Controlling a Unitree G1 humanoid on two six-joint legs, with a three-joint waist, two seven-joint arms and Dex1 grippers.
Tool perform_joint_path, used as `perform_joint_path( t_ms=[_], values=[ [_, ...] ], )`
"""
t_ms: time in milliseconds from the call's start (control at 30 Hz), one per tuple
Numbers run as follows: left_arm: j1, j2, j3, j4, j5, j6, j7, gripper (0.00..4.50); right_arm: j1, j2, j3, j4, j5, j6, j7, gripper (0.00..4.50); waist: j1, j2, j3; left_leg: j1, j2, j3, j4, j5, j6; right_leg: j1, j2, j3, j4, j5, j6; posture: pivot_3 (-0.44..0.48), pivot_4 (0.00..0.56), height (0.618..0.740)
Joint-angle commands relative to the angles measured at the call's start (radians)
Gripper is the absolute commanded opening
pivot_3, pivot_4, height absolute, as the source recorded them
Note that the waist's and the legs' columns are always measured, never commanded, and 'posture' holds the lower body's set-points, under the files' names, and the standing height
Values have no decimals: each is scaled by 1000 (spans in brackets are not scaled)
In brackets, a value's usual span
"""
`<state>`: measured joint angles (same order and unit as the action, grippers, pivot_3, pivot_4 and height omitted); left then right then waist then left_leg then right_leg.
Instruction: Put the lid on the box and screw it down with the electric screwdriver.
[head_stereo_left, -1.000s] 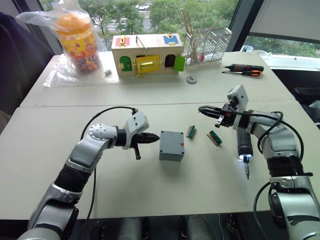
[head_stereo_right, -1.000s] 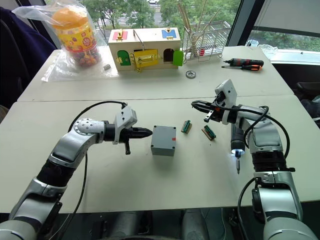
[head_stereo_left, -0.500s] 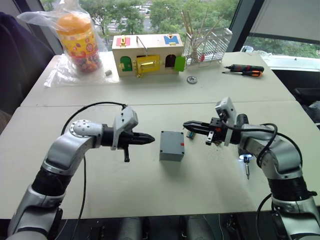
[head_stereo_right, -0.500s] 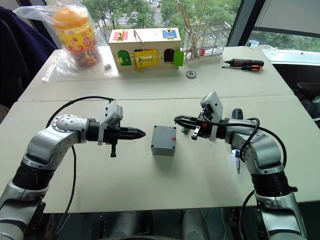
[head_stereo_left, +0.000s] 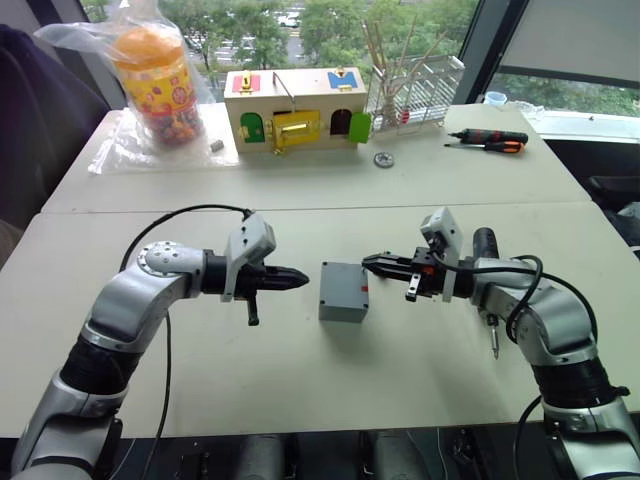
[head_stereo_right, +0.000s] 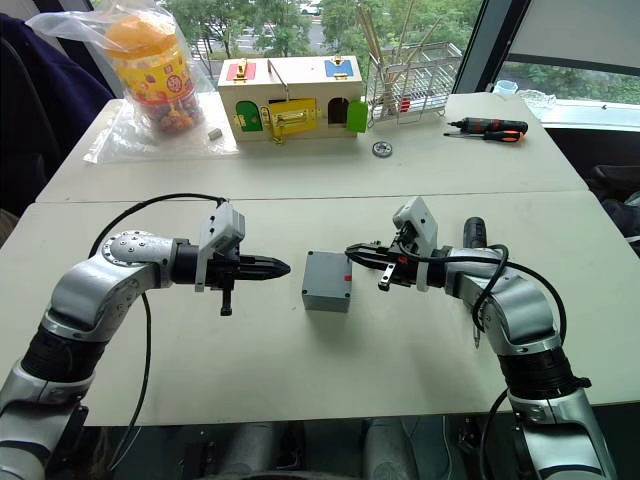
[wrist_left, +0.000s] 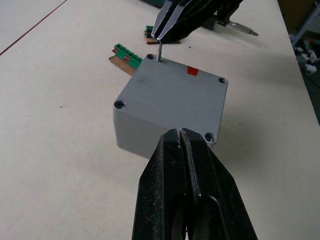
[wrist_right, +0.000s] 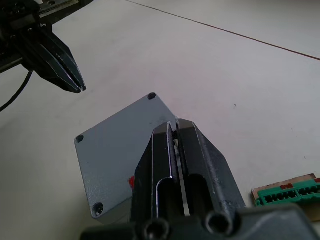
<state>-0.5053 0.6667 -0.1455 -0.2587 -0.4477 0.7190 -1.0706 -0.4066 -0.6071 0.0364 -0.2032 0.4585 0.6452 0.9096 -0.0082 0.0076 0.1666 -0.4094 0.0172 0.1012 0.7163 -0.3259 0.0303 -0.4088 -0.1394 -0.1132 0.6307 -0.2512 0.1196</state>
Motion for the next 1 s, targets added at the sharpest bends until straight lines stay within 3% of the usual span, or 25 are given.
perform_joint_path(
  t_ms=[33,800,900,1000],
  values=[
    [-5,4,-1,-25,-5,-10,3,0,-13,1,-3,0,-6,-27,-2,65,0,0,0,0,0,0,0,0,0,0,0,0,0,0,0,0,150,711],
    [1,-1,-24,-12,18,-42,17,0,-30,13,24,44,-19,-39,6,65,0,0,0,0,0,0,0,0,0,0,0,0,0,0,0,0,150,711],
    [2,-3,-25,-12,20,-43,17,0,-30,5,21,43,-20,-37,6,927,0,0,0,0,0,0,0,0,0,0,0,0,0,0,0,0,150,711],
    [1,-5,-23,-9,19,-46,16,0,-29,-14,9,34,-19,-28,7,2488,1,0,0,0,0,0,0,0,0,0,0,0,0,0,0,0,150,711]
  ],
)
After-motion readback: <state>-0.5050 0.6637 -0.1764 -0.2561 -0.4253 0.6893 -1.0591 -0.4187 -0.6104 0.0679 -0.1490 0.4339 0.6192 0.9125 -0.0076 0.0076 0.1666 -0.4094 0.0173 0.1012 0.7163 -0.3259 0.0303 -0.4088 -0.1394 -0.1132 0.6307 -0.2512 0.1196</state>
